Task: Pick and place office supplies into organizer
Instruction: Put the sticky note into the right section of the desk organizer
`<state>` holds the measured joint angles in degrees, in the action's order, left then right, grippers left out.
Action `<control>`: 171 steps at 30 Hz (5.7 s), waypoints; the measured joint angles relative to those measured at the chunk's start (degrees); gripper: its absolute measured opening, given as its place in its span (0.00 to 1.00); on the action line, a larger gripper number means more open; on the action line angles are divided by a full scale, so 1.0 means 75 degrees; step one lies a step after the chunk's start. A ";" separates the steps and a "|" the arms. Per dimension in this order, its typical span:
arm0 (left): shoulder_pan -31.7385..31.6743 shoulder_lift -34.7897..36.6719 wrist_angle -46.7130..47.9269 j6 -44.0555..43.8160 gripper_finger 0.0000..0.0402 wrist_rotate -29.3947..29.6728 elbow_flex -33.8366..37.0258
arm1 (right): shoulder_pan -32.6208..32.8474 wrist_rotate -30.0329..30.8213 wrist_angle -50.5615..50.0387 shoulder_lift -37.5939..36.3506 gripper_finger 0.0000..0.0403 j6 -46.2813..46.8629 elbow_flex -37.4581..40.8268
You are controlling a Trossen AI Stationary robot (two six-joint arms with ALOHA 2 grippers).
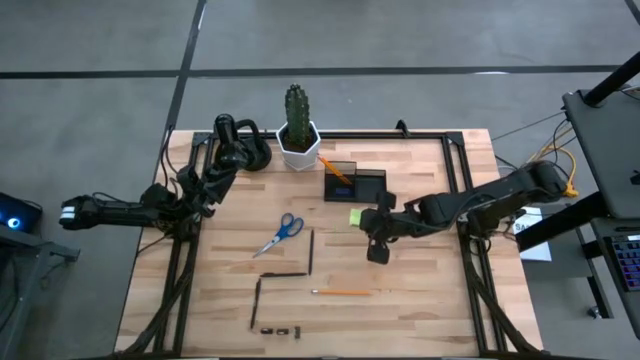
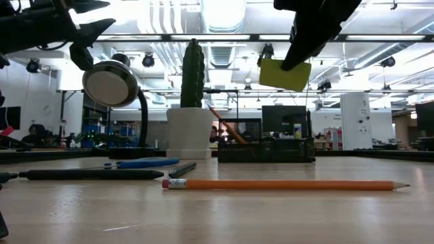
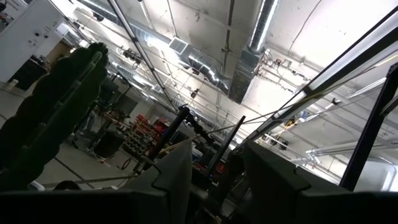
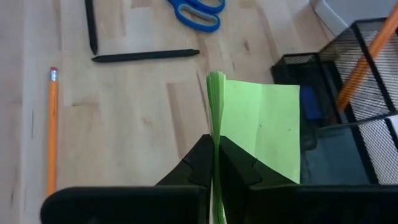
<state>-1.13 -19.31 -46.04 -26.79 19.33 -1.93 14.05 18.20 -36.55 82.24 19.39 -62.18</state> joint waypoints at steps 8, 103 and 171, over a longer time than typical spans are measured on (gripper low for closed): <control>0.0003 0.0000 0.0001 0.0016 0.32 0.0000 0.0000 | -0.0340 -0.0030 -0.0540 -0.0228 0.02 -0.0400 0.0068; 0.0000 -0.0020 0.0009 0.0026 0.32 0.0041 0.0000 | -0.4262 -0.1928 0.1064 0.1014 0.02 -0.5244 0.1202; 0.0001 -0.0009 0.0009 0.0020 0.32 0.0038 0.0000 | -0.4428 -0.2236 0.1367 0.2147 0.11 -0.5186 0.1208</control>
<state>-1.11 -19.38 -45.98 -26.63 19.62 -1.93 -19.16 1.43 -26.30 98.35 -19.51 -53.12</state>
